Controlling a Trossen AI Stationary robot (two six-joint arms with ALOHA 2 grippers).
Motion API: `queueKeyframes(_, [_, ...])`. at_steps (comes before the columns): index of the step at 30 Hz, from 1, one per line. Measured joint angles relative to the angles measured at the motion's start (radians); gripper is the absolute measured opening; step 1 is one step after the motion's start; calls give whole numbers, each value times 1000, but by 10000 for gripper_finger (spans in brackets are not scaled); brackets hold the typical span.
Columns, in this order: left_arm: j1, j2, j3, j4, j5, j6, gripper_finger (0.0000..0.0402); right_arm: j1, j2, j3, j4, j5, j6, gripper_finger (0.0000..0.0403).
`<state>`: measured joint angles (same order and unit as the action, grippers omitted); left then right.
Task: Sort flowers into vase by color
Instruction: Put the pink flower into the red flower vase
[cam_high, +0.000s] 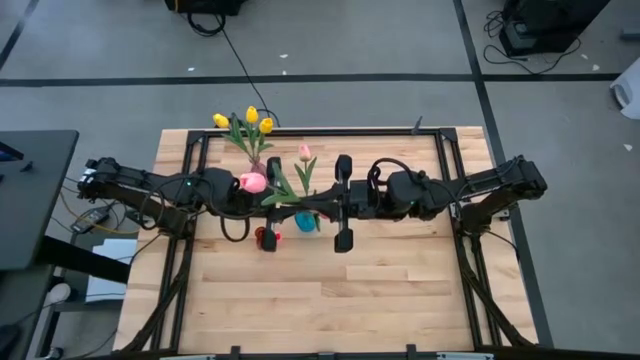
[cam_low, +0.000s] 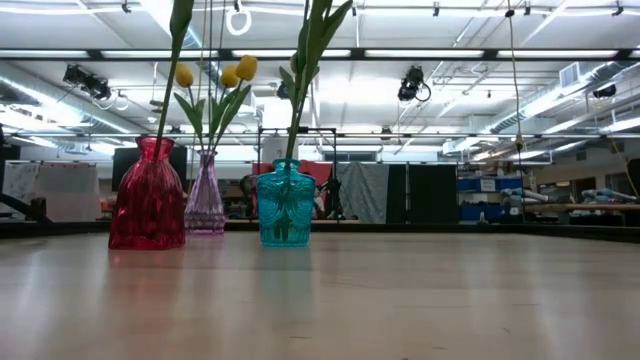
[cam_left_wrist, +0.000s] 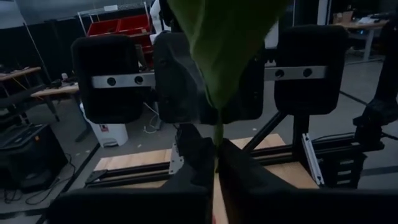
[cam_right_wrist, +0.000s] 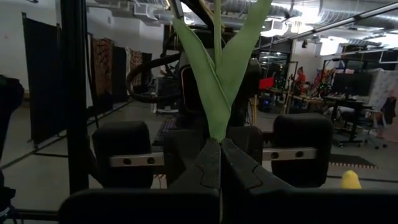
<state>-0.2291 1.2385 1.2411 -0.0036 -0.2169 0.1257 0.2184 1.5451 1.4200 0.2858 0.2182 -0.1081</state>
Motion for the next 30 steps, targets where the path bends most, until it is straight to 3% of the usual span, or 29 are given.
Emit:
queueKeyframes(6, [0, 0, -2, 0, 1, 5, 8, -4, 6, 0, 5, 1, 0, 11])
queueKeyframes(11, [0, -21, -2, -30, 0, 4, 3, 5, -9, -1, -4, 9, 3, 50])
queueKeyframes(20, [0, -172, -1, -184, -40, 2, 1, 26, -166, -1, -153, 78, 3, 134])
queueKeyframes(30, [0, -376, 0, -351, -37, -32, 0, 94, -289, -1, -404, 194, 59, 142])
